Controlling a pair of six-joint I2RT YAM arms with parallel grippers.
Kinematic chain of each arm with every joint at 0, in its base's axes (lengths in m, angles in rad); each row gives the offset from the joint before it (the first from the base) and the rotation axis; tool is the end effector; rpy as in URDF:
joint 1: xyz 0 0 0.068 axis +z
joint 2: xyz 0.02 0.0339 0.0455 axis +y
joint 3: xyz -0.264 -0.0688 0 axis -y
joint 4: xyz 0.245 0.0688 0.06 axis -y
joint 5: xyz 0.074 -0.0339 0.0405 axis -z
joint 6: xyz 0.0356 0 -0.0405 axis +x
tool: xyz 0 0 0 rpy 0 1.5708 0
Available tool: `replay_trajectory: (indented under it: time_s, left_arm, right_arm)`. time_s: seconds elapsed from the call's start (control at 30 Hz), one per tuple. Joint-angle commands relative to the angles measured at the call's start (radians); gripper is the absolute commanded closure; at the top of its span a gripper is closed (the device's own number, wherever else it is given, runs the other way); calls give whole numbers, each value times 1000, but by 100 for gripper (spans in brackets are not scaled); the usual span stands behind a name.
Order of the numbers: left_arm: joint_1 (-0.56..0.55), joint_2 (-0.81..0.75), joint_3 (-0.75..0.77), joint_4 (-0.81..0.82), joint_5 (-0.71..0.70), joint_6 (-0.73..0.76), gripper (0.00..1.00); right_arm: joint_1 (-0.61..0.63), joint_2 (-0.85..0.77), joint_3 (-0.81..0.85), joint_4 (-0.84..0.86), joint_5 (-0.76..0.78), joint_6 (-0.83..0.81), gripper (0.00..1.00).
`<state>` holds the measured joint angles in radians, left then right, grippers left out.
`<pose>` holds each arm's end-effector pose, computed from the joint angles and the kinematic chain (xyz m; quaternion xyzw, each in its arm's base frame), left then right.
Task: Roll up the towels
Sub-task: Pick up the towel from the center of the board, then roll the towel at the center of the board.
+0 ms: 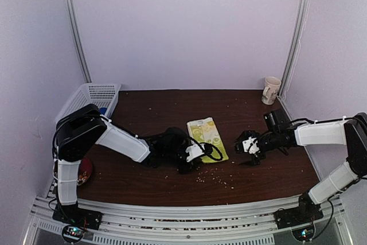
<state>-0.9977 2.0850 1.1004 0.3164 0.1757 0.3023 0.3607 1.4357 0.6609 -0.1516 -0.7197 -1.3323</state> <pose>0.2230 -0.3571 0.1049 0.5730 0.6905 -0.2223 0.3816 0.2369 0.1144 0.1660 -0.7388 0.5047 0.1570 0.4180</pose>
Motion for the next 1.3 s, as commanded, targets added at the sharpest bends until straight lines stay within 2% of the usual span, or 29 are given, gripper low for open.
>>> replay_trajectory:
  time_s: [0.0,0.13,0.27,0.63,0.8,1.13,1.27]
  left_arm:
    - [13,3,-49,-70,98,-103,100]
    - [28,-2,-61,-62,132,-149,100]
    - [55,-9,-81,-42,205,-207,100]
    - [136,-2,-58,-67,368,-331,100]
    - [157,16,-41,-95,417,-347,100]
    - [159,22,-24,-96,430,-369,100]
    - [158,23,-22,-94,414,-378,100]
  right_arm:
    - [7,10,-49,89,-46,-20,11]
    - [19,19,-68,145,-33,-3,14]
    - [62,32,-92,242,53,40,16]
    - [216,107,-134,377,252,-13,29]
    - [263,140,-135,411,304,-11,41]
    - [350,201,-93,417,410,40,65]
    - [355,191,-84,401,405,70,80]
